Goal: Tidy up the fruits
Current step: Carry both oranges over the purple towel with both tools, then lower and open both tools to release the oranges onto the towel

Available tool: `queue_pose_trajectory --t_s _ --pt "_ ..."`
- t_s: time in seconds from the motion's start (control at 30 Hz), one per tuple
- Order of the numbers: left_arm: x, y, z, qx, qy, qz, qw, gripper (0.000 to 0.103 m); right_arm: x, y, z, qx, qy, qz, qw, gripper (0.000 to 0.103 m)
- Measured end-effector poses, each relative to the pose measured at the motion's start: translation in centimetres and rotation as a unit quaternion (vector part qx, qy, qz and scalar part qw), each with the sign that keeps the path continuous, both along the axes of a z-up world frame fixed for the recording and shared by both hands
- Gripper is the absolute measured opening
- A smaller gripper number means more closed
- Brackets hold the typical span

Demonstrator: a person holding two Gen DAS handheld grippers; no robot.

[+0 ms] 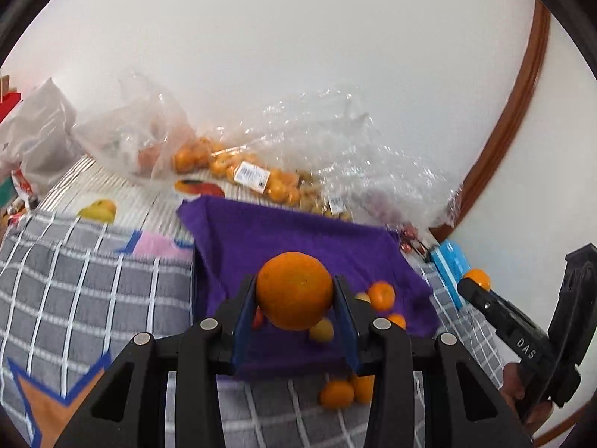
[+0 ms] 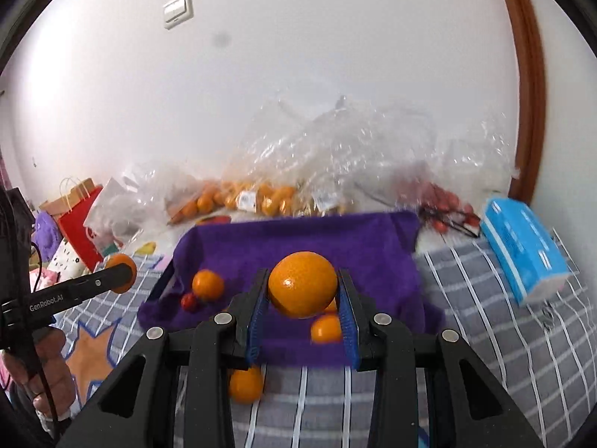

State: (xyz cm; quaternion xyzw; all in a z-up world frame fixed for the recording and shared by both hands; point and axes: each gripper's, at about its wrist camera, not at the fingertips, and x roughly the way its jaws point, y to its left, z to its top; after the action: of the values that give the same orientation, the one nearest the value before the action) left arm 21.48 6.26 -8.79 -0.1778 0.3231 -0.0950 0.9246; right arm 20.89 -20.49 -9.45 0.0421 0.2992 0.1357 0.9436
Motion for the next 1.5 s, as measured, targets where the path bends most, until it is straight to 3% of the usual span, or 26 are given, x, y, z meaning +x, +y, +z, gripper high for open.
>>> queue_pose_trajectory --t_s 0.23,0.33,0.53,0.73,0.9,1.17,1.5 --pt "2.5 -1.0 -2.6 -0.001 -0.003 -0.010 0.9999 0.038 3.7 0.3 -3.7 -0.001 0.027 -0.025 0.999 0.035" --pt "2.9 -0.7 -3.8 -0.009 0.022 -0.016 0.9996 0.038 4.0 0.1 -5.1 0.004 0.032 -0.016 0.999 0.035" --pt "2.7 0.6 -4.2 -0.027 0.013 0.000 0.9996 0.038 3.8 -1.0 -4.6 0.001 0.004 -0.028 1.000 0.035" --pt "3.4 1.3 -5.0 -0.038 0.024 0.019 0.9988 0.038 4.6 -2.3 -5.6 -0.004 0.027 -0.057 0.998 0.035" --pt "3.5 0.5 -5.1 -0.049 0.022 -0.011 0.9985 0.038 5.2 -2.1 -6.8 -0.016 0.048 -0.058 0.997 0.035" --pt "3.6 -1.6 -5.9 -0.038 0.052 -0.041 0.9971 0.038 6.1 -2.2 -8.4 -0.021 0.080 -0.064 0.995 0.035" --pt "3.1 -2.6 -6.6 -0.009 0.071 -0.013 0.9973 0.038 6.6 -1.7 -9.1 -0.023 0.097 -0.060 0.993 0.035"
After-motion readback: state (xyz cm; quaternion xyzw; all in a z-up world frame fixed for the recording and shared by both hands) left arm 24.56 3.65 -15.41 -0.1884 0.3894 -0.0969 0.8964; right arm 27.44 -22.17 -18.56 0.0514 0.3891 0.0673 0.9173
